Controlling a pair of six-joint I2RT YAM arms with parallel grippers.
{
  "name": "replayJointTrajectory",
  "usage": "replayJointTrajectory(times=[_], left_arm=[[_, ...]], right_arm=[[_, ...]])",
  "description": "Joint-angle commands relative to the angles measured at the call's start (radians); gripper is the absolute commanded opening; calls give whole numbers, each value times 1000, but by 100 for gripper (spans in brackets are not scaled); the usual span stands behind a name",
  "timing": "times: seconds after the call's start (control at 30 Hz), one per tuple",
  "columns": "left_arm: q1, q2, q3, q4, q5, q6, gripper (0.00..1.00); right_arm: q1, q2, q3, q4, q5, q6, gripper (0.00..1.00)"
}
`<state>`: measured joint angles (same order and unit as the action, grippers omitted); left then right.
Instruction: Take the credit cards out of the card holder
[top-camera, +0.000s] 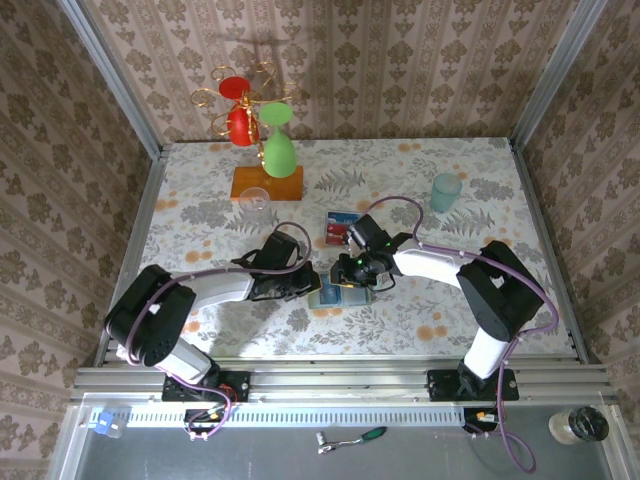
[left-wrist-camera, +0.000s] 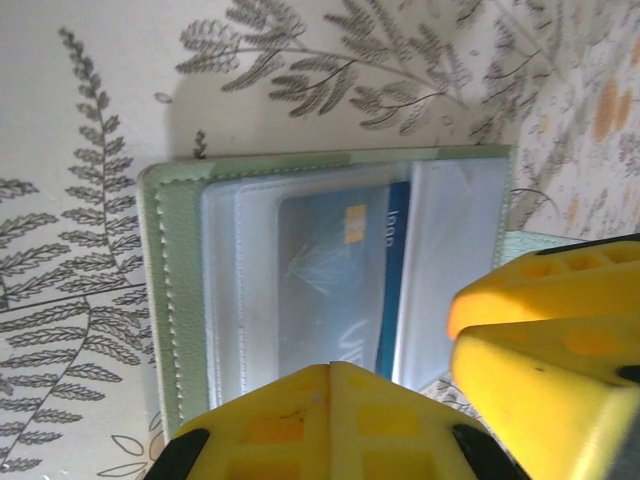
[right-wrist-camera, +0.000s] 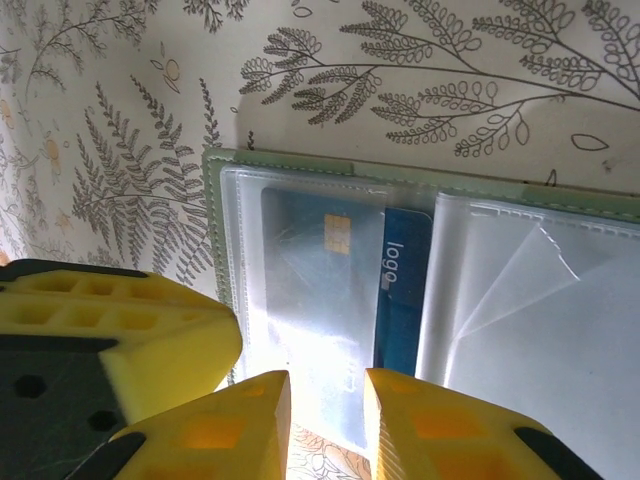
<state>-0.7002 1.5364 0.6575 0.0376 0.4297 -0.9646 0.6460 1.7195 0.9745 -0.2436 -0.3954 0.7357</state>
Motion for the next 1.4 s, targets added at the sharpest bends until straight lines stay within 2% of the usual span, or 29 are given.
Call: replayJointTrajectory(times=[0.0, 0.4, 0.87, 1.37], left_arm=[[-4, 30, 12, -14, -4, 20, 0], [-5, 65, 0, -30, -18, 32, 0], [0, 11, 14, -52, -35, 45, 1], [0, 24, 30, -83, -40, 56, 0]], right_arm=[[-5, -25, -21, -34, 27, -5, 26], [-11, -13, -21, -31, 15, -2, 27], [-11, 19, -21, -16, -11, 2, 27], [-12, 24, -18, -15, -14, -1, 27]])
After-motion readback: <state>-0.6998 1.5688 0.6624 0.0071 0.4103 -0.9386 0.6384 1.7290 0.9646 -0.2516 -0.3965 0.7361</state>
